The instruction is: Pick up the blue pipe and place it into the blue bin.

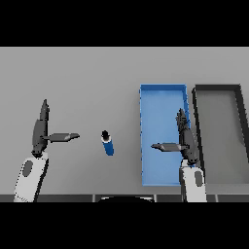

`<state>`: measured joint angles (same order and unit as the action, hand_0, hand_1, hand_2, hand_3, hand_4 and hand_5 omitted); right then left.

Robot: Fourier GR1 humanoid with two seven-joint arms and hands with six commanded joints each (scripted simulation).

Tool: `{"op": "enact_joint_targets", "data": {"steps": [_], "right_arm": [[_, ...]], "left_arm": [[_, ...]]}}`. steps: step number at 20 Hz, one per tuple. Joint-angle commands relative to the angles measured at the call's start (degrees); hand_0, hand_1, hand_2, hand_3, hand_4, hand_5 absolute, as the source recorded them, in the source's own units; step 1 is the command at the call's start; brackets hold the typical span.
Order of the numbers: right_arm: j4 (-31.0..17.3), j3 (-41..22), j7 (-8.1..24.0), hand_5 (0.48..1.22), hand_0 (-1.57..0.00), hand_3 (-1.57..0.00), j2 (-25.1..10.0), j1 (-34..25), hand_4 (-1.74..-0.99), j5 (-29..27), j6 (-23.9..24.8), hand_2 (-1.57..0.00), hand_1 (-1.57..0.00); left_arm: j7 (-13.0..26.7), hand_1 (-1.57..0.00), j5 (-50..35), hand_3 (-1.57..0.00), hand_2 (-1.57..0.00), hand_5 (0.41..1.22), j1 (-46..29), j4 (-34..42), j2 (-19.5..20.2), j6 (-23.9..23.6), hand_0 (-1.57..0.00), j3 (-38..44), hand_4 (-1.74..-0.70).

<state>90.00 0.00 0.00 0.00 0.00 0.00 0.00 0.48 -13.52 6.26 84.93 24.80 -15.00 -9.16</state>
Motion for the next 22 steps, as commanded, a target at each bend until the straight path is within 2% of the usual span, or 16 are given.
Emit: {"op": "enact_joint_targets", "data": {"steps": [1, 6, 7, 8, 9, 10, 11, 14, 17, 20, 22], "right_arm": [[-0.02, 0.01, 0.02, 0.594, 0.00, 0.00, 0.01, -0.04, -1.210, -0.01, 0.06, 0.00, 0.00], [-0.52, 0.05, 0.11, 0.594, 0.00, 0.00, 0.20, -0.42, -1.210, -0.08, 0.08, 0.00, 0.00], [0.73, -1.99, -2.46, 0.594, 0.00, 0.00, -3.87, -0.03, -1.210, 4.71, -0.75, 0.00, 0.00], [2.32, -3.62, -4.46, 0.592, 0.00, 0.00, -6.35, 0.67, -1.206, 7.61, -1.58, 0.00, 0.00], [3.18, -5.04, -5.04, 0.589, 0.00, 0.00, -7.42, 1.50, -1.198, 9.64, -2.13, 0.00, 0.00], [4.43, -5.92, -5.92, 0.588, 0.00, 0.00, -8.07, 2.91, -1.195, 10.61, -2.64, 0.00, 0.00], [4.49, -6.55, -4.67, 0.587, 0.00, 0.00, -7.93, 2.60, -1.192, 11.64, -2.36, 0.00, 0.00], [4.97, -6.22, -3.67, 0.585, 0.00, 0.00, -9.42, 2.75, -1.187, 11.88, -2.94, 0.00, 0.00], [5.31, -6.33, -2.38, 0.579, 0.00, 0.00, -8.91, 2.06, -1.187, 11.90, -2.58, 0.00, 0.00], [6.47, -6.39, -1.81, 0.581, 0.00, 0.00, -8.66, 2.05, -1.209, 10.80, -3.17, 0.00, 0.00], [6.04, -6.53, -2.56, 0.580, 0.00, 0.00, -8.32, 2.33, -1.225, 10.37, -3.57, 0.00, 0.00]], "left_arm": [[-0.24, 0.00, -0.01, 0.00, 0.00, 0.594, 0.03, -0.01, -0.01, -0.02, 0.00, 0.04, -0.97], [-0.35, 0.00, -0.22, 0.00, 0.00, 0.594, 0.51, -0.85, -0.06, 0.32, 0.00, 0.24, -0.97], [-2.76, 0.00, 0.24, 0.00, 0.00, 0.594, 0.38, -0.65, 3.87, 7.05, 0.00, -1.89, -0.97], [-4.94, 0.00, 0.04, 0.00, 0.00, 0.595, 0.12, -1.11, 6.96, 12.07, 0.00, -2.60, -0.97], [-5.69, 0.00, -0.02, 0.00, 0.00, 0.596, 0.31, -1.69, 8.76, 15.17, 0.00, -3.10, -0.97], [-6.82, 0.00, -0.07, 0.00, 0.00, 0.596, 0.26, -1.74, 10.00, 16.97, 0.00, -3.21, -0.97], [-7.12, 0.00, -0.47, 0.00, 0.00, 0.596, 0.45, -1.94, 10.63, 18.33, 0.00, -3.25, -0.97], [-8.47, 0.00, -0.12, 0.00, 0.00, 0.593, -0.72, -0.26, 11.13, 20.19, 0.00, -4.63, -0.97], [-9.30, 0.00, -1.60, 0.00, 0.00, 0.583, -2.05, 3.30, 13.20, 24.44, 0.00, -6.04, -0.98], [-7.27, 0.00, -0.24, 0.00, 0.00, 0.548, -4.81, 8.74, 14.78, 26.73, 0.00, -9.58, -1.00], [-2.77, 0.00, 0.87, 0.00, 0.00, 0.512, -5.05, 11.95, 14.63, 26.96, 0.00, -12.41, -1.02]]}}
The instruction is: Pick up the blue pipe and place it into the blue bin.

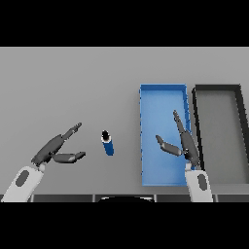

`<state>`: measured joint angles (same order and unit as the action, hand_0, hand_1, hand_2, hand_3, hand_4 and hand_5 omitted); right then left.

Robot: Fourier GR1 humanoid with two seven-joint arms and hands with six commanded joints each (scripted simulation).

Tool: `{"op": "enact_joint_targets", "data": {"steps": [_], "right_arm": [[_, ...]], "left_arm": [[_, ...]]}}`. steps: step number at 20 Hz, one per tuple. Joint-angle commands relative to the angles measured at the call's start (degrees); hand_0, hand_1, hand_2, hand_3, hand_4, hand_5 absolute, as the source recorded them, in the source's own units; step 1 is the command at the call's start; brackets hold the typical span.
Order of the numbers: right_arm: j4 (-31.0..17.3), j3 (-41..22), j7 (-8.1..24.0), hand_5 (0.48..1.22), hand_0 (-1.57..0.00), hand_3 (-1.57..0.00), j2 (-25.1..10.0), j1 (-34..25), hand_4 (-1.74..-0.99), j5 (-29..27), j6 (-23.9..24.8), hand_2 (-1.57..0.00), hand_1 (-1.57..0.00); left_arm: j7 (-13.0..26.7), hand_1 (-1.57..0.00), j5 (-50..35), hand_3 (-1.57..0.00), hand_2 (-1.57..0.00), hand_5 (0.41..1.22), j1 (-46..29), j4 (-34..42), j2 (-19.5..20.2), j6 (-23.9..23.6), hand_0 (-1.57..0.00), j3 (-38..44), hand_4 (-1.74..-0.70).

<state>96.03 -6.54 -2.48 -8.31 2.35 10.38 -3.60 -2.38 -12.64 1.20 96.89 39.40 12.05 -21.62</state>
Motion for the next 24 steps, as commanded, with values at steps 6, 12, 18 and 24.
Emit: {"op": "enact_joint_targets", "data": {"steps": [6, 12, 18, 24], "right_arm": [[-0.05, -0.03, -0.21, 0.571, 0.00, 0.00, -0.29, 0.62, -1.213, 0.58, 0.15, 0.00, 0.00], [-0.12, -0.30, -0.03, 0.556, 0.00, 0.00, 0.84, 0.53, -1.209, 0.32, 0.37, 0.00, 0.00], [1.13, 0.41, -0.39, 0.549, 0.00, 0.00, -0.02, 1.36, -1.200, -0.46, -0.05, 0.00, 0.00], [0.84, 0.37, -0.30, 0.549, 0.00, 0.00, -0.13, 1.80, -1.192, -0.58, -0.40, 0.00, 0.00]], "left_arm": [[2.51, 0.00, 4.97, 0.00, 0.00, 0.466, 1.01, 0.21, -3.44, 1.45, 0.00, -6.42, -1.10], [1.22, 0.00, 7.66, 0.00, 0.00, 0.486, 4.62, -3.57, -11.28, -0.41, 0.00, -9.46, -1.15], [0.49, 0.00, 8.31, 0.00, 0.00, 0.495, 7.69, -11.88, -18.40, -2.03, 0.00, -9.65, -1.14], [-4.45, 0.00, 10.16, -0.02, -0.05, 0.543, 9.06, -17.56, -22.29, -2.98, 0.00, -10.21, -1.12]]}}
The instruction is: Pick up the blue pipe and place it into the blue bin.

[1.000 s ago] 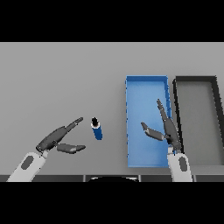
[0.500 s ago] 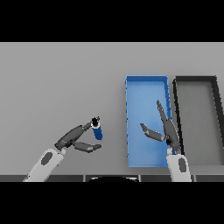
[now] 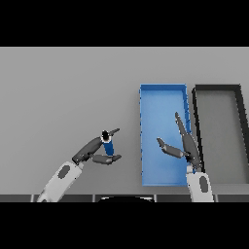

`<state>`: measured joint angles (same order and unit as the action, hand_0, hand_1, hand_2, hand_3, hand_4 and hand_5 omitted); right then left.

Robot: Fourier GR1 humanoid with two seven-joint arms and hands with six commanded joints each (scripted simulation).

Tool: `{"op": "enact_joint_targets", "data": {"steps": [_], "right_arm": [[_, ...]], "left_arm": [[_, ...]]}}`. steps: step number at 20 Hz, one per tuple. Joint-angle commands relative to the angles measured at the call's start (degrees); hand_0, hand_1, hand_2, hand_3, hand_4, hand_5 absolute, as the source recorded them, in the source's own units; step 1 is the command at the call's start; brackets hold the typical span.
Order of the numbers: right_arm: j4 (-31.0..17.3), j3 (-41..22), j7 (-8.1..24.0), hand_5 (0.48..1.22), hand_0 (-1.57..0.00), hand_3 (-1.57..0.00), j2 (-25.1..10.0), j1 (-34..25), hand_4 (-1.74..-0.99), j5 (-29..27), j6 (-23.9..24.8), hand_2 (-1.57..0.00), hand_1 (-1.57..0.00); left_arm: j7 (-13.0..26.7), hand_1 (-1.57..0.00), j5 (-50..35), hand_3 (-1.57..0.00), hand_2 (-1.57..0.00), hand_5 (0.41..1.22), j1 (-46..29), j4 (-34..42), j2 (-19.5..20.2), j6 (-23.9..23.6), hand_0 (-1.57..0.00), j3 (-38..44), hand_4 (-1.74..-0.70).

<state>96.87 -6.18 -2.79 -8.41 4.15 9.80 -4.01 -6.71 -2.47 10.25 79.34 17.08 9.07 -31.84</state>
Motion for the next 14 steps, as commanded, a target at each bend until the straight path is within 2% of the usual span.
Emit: {"op": "enact_joint_targets", "data": {"steps": [1, 3, 4, 5, 6, 7, 9, 11, 14], "right_arm": [[-0.02, -0.10, 0.54, 0.550, 0.00, 0.00, 0.07, -0.26, -1.188, 0.42, 0.31, 0.00, 0.00], [-0.53, 0.04, 0.18, 0.556, 0.00, 0.00, -0.24, -0.21, -1.188, 0.84, 0.45, 0.00, 0.00], [-0.52, 0.08, -0.44, 0.560, 0.00, 0.00, 0.01, -0.28, -1.196, 0.58, 0.50, 0.00, 0.00], [-0.68, -0.03, -0.17, 0.560, 0.00, 0.00, 0.26, -0.49, -1.192, 0.84, 0.79, 0.00, 0.00], [-0.54, 0.04, -0.29, 0.561, 0.00, 0.00, 0.10, -0.47, -1.191, 0.82, 0.74, 0.00, 0.00], [-0.57, 0.06, -1.03, 0.562, 0.00, 0.00, -0.06, -0.06, -1.189, 0.72, 0.54, 0.00, 0.00], [-0.46, -0.05, -0.57, 0.562, 0.00, 0.00, 0.04, -0.02, -1.182, 0.91, 0.66, 0.00, 0.00], [-0.60, 0.14, 0.34, 0.561, 0.00, 0.00, -0.13, -0.50, -1.178, 0.74, 0.53, 0.00, 0.00], [-1.15, -0.15, 0.47, 0.559, 0.00, 0.00, 0.23, -0.81, -1.176, 1.28, 0.92, 0.00, 0.00]], "left_arm": [[0.08, 0.00, -0.88, -0.04, -0.09, 0.567, 0.66, -0.16, -0.91, 0.28, 0.00, 0.24, -1.14], [0.88, -0.12, -3.29, -0.20, -0.27, 0.635, 0.99, -1.16, -3.14, 0.90, 0.00, 0.86, -1.22], [0.61, -0.25, -4.11, -0.35, -0.42, 0.675, 1.12, -1.64, -3.72, 1.24, -0.04, 1.16, -1.27], [0.53, -0.41, -4.78, -0.59, -0.58, 0.784, 1.03, -1.85, -4.74, 1.21, -0.18, 1.22, -1.30], [0.66, -0.64, -5.64, -0.78, -0.78, 0.872, 0.93, -1.48, -5.17, 1.16, -0.42, 1.56, -1.38], [-0.03, -0.83, -5.21, -0.91, -0.94, 0.941, 0.74, -1.53, -5.49, 1.14, -0.65, 1.38, -1.45], [-0.03, -1.10, -4.37, -1.11, -1.16, 1.042, 0.41, -0.77, -6.00, 0.98, -0.98, 0.84, -1.55], [-0.45, -1.27, -4.05, -1.26, -1.31, 1.106, -0.43, 0.23, -5.81, 0.74, -1.19, -0.16, -1.62], [-2.16, -1.42, -2.76, -1.41, -1.44, 1.162, -0.60, 0.80, -5.71, -0.32, -1.38, -1.12, -1.54]]}}
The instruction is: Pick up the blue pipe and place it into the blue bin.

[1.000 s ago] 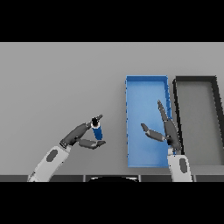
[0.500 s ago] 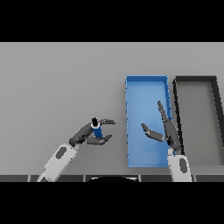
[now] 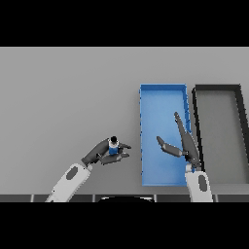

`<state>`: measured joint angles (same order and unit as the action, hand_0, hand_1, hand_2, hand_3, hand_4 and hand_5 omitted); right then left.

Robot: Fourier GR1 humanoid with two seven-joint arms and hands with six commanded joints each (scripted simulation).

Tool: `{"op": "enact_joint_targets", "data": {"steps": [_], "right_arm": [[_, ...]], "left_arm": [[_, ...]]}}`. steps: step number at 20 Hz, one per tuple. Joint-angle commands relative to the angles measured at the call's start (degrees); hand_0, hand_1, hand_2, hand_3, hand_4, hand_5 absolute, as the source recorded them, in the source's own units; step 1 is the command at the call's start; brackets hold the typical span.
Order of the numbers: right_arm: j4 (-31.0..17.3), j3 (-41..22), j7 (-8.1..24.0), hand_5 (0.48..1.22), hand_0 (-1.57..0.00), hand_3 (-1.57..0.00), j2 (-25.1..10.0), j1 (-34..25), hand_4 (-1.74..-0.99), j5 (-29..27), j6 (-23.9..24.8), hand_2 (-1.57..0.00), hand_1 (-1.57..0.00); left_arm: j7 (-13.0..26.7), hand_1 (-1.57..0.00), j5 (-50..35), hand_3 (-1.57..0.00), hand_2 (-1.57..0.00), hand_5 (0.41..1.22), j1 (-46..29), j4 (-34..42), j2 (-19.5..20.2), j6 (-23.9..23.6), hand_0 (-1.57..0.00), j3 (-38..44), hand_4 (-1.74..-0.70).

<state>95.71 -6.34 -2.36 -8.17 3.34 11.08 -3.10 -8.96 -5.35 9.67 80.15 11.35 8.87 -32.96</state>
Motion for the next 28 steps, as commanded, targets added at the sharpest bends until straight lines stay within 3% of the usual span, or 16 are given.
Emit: {"op": "enact_joint_targets", "data": {"steps": [1, 3, 5, 8, 15, 22, 26, 28], "right_arm": [[-0.10, 0.01, 0.10, 0.558, 0.00, 0.00, -0.18, 0.00, -1.174, -0.07, -0.24, 0.00, 0.00], [0.24, 0.06, -1.27, 0.556, 0.00, 0.00, -0.27, 0.54, -1.166, -0.04, -0.14, 0.00, 0.00], [0.71, -0.01, -0.13, 0.552, 0.00, 0.00, -0.24, 0.31, -1.158, 0.12, 0.02, 0.00, 0.00], [0.26, 0.06, -1.00, 0.551, 0.00, 0.00, -0.65, 0.52, -1.144, 0.65, 0.10, 0.00, 0.00], [0.05, 0.04, -1.09, 0.569, 0.00, 0.00, -1.01, 0.15, -1.124, 1.25, 0.22, 0.00, 0.00], [3.35, -0.31, 0.27, 0.578, 0.00, 0.00, -1.37, 2.67, -1.123, 2.91, 1.47, 0.00, 0.00], [4.90, -0.97, 1.84, 0.577, 0.00, 0.00, -0.90, 3.33, -1.191, 4.15, 2.32, 0.00, 0.00], [6.88, -0.26, -0.66, 0.569, 0.00, 0.00, -1.13, 4.32, -1.178, 1.28, 0.94, -0.02, -0.02]], "left_arm": [[0.01, -1.45, 0.90, -1.44, -1.46, 1.174, -0.16, 0.23, -0.21, -0.60, -1.42, -0.41, -1.52], [-1.28, -1.49, 1.71, -1.49, -1.50, 1.191, -0.34, 0.22, -0.79, -1.02, -1.47, 0.07, -1.50], [-2.96, -1.52, 1.87, -1.52, -1.53, 1.202, -0.34, 2.62, -1.23, -1.34, -1.51, 0.48, -1.49], [-3.81, -1.54, 1.05, -1.54, -1.55, 1.211, 1.15, 5.09, -3.57, -1.10, -1.54, 1.06, -1.48], [3.38, -1.57, 1.36, -1.57, -1.57, 1.219, 4.24, 9.63, -4.47, 0.63, -1.56, 1.63, -1.47], [5.12, -1.57, 1.93, -1.57, -1.57, 1.220, 3.57, 11.26, -4.76, 3.27, -1.57, 2.37, -1.47], [4.73, -1.57, 3.07, -1.57, -1.57, 1.220, 2.68, 11.23, -5.43, 3.75, -1.57, 2.86, -1.47], [4.39, -1.57, 3.45, -1.57, -1.57, 1.221, 2.80, 10.85, -5.65, 4.08, -1.57, 3.49, -1.47]]}}
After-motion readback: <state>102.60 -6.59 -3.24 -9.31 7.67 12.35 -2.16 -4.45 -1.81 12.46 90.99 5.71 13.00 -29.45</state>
